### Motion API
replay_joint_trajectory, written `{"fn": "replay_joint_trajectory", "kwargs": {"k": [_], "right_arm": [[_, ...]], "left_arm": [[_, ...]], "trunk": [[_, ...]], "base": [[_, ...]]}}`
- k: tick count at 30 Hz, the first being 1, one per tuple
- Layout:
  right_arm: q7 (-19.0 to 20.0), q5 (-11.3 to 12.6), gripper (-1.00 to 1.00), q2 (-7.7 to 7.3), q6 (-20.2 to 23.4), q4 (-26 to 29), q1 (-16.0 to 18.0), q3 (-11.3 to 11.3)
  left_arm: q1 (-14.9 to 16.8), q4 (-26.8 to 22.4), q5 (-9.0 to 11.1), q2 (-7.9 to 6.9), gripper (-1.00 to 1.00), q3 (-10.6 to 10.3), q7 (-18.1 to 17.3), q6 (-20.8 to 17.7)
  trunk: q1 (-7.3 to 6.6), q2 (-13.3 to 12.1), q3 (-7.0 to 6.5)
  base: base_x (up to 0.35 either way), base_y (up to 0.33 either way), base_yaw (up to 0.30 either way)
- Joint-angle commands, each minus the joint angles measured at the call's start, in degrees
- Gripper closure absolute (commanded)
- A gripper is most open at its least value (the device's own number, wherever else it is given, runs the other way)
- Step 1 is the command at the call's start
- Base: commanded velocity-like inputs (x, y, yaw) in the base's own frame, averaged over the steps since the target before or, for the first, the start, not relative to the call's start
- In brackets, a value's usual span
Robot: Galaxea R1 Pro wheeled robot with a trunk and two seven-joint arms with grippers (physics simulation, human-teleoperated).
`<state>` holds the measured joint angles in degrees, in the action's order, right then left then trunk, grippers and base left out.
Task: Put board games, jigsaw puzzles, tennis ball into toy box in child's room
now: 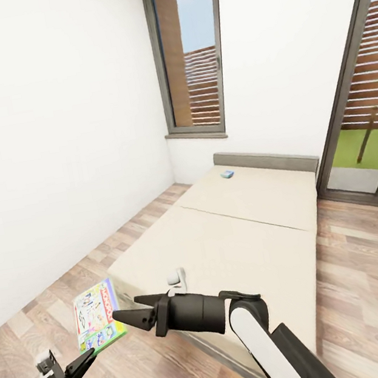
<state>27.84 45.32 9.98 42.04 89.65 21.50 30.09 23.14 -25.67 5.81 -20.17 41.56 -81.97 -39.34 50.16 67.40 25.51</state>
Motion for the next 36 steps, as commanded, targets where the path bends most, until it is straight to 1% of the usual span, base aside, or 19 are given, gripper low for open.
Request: {"fn": "replay_joint_trajectory", "kwargs": {"k": [1,13,34,36], "right_arm": [[0.0,0.1,-1.0,0.02,0.3,0.0,0.0,0.1],[0.0,-0.1,-1.0,0.02,0.3,0.0,0.0,0.2],[0.0,-0.1,-1.0,0.02,0.2,0.1,0.0,0.2],[0.0,-0.1,-1.0,0.02,0.2,0.1,0.0,0.3]], "left_arm": [[0.1,0.0,0.0,0.02,1.0,0.2,-0.2,-0.6],[0.1,0.0,0.0,0.01,1.0,0.2,-0.3,-0.7],[0.1,0.0,0.0,-0.05,1.0,0.2,-0.2,-0.7],[0.1,0.0,0.0,-0.09,1.0,0.2,-0.2,-0.7]], "trunk": [[0.0,0.0,0.0],[0.0,0.0,-0.69],[-4.61,-8.4,-5.67],[-4.61,-8.4,-5.79]], "base": [[0.0,0.0,0.246],[0.0,0.0,0.245],[0.0,0.0,0.244],[0.0,0.0,0.243]]}}
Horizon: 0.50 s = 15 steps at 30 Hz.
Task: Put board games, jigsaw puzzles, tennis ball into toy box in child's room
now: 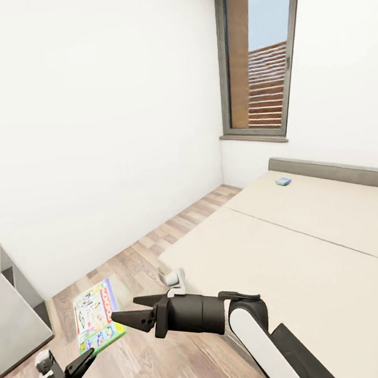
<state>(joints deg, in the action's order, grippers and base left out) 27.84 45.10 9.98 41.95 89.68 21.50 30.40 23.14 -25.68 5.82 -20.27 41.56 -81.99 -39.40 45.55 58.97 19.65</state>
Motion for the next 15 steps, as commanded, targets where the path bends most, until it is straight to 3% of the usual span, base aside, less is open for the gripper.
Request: {"fn": "replay_joint_trajectory", "kwargs": {"k": [1,9,15], "right_arm": [[0.0,0.2,-1.0,0.02,0.3,0.0,0.0,0.0],[0.0,0.2,-1.0,0.02,0.3,0.0,0.0,0.0],[0.0,0.2,-1.0,0.02,-0.2,0.1,0.0,0.0]], "left_arm": [[0.1,0.0,0.0,0.0,1.0,0.2,-0.2,-0.6],[0.1,0.0,0.0,-0.01,1.0,0.2,-0.3,-0.6],[0.1,0.0,0.0,-0.08,1.0,0.3,-0.2,-0.6]], "trunk": [[0.0,0.0,0.0],[0.0,0.0,-0.49],[0.0,0.0,-0.87]], "base": [[0.0,0.0,0.242],[0.017,0.0,0.239],[0.235,0.0,0.238]]}}
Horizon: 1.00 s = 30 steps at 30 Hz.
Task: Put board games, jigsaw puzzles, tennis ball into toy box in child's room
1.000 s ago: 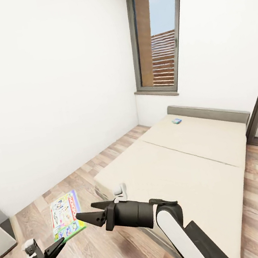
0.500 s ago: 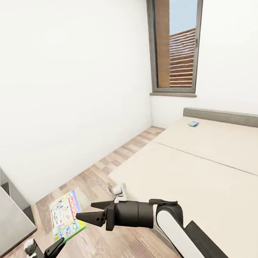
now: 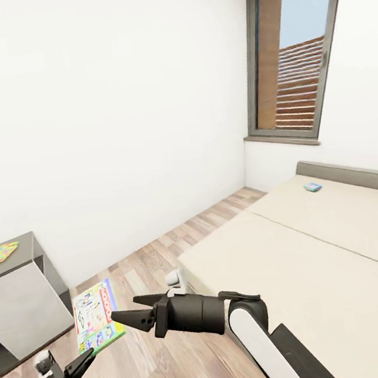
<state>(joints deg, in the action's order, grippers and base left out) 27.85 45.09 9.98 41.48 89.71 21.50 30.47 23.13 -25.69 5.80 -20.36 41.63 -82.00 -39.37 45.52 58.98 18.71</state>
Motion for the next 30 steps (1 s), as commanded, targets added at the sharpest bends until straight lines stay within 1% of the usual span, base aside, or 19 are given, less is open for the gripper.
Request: {"fn": "replay_joint_trajectory", "kwargs": {"k": [1,6,8,10,16,23,30], "right_arm": [[0.0,0.2,-1.0,0.02,0.1,0.0,0.0,-0.1],[0.0,0.2,-1.0,0.02,-1.0,0.0,0.0,0.1],[0.0,0.2,-1.0,0.02,-1.2,0.0,0.0,1.0],[0.0,0.2,-1.0,0.02,-1.2,0.0,0.0,1.4],[0.0,0.2,-1.0,0.02,-1.2,-0.1,0.0,1.8],[0.0,0.2,-1.0,0.02,-1.2,-0.1,0.0,1.8],[0.0,0.2,-1.0,0.02,-1.2,-0.1,0.0,1.8]], "left_arm": [[0.1,0.0,0.0,0.02,1.0,0.2,-0.2,-0.6],[0.1,0.0,0.0,-0.01,1.0,0.1,-0.2,-0.6],[0.1,0.0,0.0,-0.02,1.0,0.1,-0.2,-0.7],[0.1,0.0,0.0,-0.03,1.0,0.1,-0.2,-0.7],[0.1,0.0,0.0,-0.03,1.0,0.2,-0.3,-0.7],[0.1,0.0,0.0,0.04,1.0,0.2,-0.2,-0.6],[0.1,0.0,0.0,0.11,1.0,0.2,-0.1,-0.6]], "trunk": [[0.03,0.0,0.0],[0.03,0.0,-0.32],[0.03,0.0,-0.45],[0.03,0.0,-0.57],[0.03,0.0,-0.96],[0.03,0.0,-1.41],[0.03,0.0,-1.86]], "base": [[0.302,0.0,0.237],[0.313,0.0,0.236],[0.318,0.0,0.236],[0.253,0.004,0.235],[-0.037,0.133,0.235],[-0.013,0.029,0.235],[0.162,0.034,0.234]]}}
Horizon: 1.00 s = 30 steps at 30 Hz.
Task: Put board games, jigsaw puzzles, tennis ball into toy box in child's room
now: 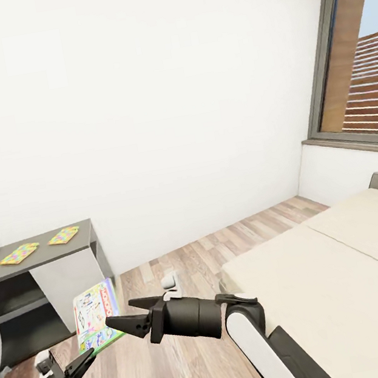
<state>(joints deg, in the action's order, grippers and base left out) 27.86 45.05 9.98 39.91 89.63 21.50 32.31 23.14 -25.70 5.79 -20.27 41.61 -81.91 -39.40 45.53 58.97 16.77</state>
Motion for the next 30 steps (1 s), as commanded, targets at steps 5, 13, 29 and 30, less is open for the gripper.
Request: {"fn": "replay_joint_trajectory", "kwargs": {"k": [5,13,29,30], "right_arm": [[0.0,0.2,-1.0,0.02,0.3,0.0,0.0,-0.1],[0.0,0.2,-1.0,0.02,-0.5,0.0,0.0,-0.1],[0.3,-0.1,-1.0,0.02,-4.8,-3.2,-0.7,2.5],[0.3,0.0,-1.0,0.02,-5.2,-3.5,-0.7,2.5]], "left_arm": [[0.1,0.0,0.0,-0.05,1.0,0.1,-0.2,-0.7],[0.1,0.0,0.0,-0.03,1.0,0.1,-0.2,-0.6],[-3.2,-3.1,-0.9,0.37,1.0,0.6,-2.2,2.6],[-3.5,-3.5,-0.9,0.29,1.0,0.7,-2.2,2.9]], "trunk": [[0.02,0.0,-0.25],[0.02,0.0,-0.46],[0.02,0.0,-0.47],[0.02,0.0,-0.47]], "base": [[0.166,0.005,0.234],[0.205,0.0,0.104],[0.08,0.0,0.002],[0.0,0.0,0.0]]}}
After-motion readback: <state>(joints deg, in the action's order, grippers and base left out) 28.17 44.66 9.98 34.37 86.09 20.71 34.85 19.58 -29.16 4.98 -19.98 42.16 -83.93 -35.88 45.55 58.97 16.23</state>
